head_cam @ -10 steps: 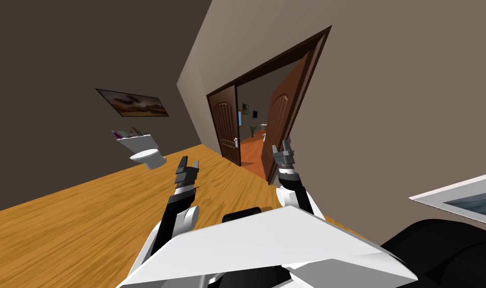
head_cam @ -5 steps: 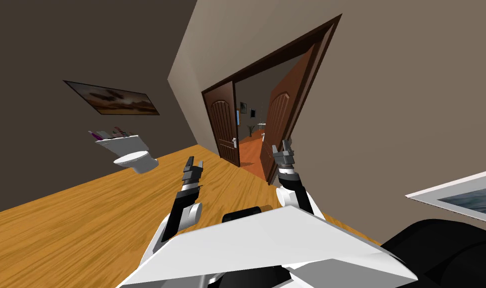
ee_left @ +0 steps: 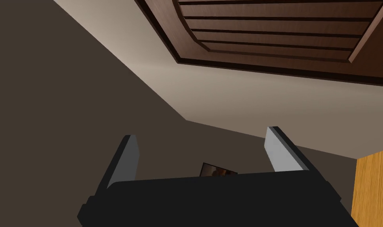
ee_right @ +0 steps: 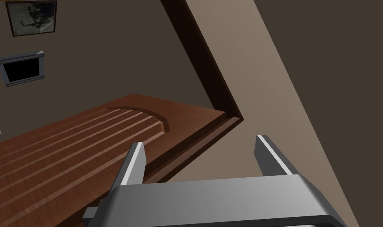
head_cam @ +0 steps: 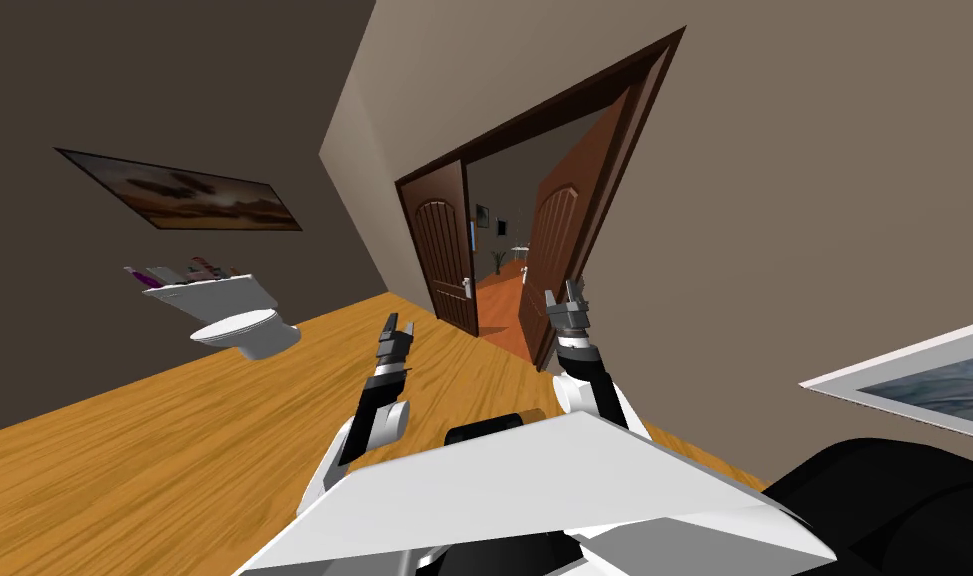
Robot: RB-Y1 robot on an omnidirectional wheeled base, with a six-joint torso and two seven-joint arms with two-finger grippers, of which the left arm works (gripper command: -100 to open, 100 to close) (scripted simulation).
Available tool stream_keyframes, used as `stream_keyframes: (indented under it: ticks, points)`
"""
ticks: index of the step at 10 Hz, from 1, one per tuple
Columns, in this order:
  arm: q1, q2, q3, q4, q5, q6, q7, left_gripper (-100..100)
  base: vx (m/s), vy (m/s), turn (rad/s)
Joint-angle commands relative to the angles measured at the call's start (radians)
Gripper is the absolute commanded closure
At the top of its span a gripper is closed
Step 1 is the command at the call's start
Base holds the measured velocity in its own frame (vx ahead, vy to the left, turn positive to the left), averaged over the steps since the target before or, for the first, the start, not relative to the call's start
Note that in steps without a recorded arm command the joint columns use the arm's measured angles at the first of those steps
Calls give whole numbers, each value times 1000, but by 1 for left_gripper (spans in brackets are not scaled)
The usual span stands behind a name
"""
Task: Push the door open
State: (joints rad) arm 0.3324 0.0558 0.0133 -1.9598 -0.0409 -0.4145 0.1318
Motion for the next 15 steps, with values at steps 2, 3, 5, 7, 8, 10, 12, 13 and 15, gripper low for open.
stream_keyframes:
  ticks: [2, 3, 5, 7, 8, 10, 12, 13, 15]
  points:
    - [-37, 14, -8, 63, 5, -5, 7, -100, 100, 57, -101]
    - [-49, 20, -11, 85, 7, -6, 10, -100, 92, 43, -93]
    - [-77, 32, -18, 131, 12, -8, 17, -100, 77, 53, -102]
    - [-105, 43, -25, 179, 16, -11, 23, -100, 83, 61, -109]
    - [-119, 49, -29, 202, 19, -12, 26, -100, 99, 60, -127]
    - [-148, 61, -36, 253, 24, -14, 33, -100, 95, 67, -102]
    - [-178, 72, -43, 303, 29, -16, 39, -100, 84, 66, -117]
    - [-193, 78, -47, 328, 31, -17, 43, -100, 86, 70, -127]
    - [-223, 90, -55, 380, 36, -20, 50, -100, 75, 69, -122]
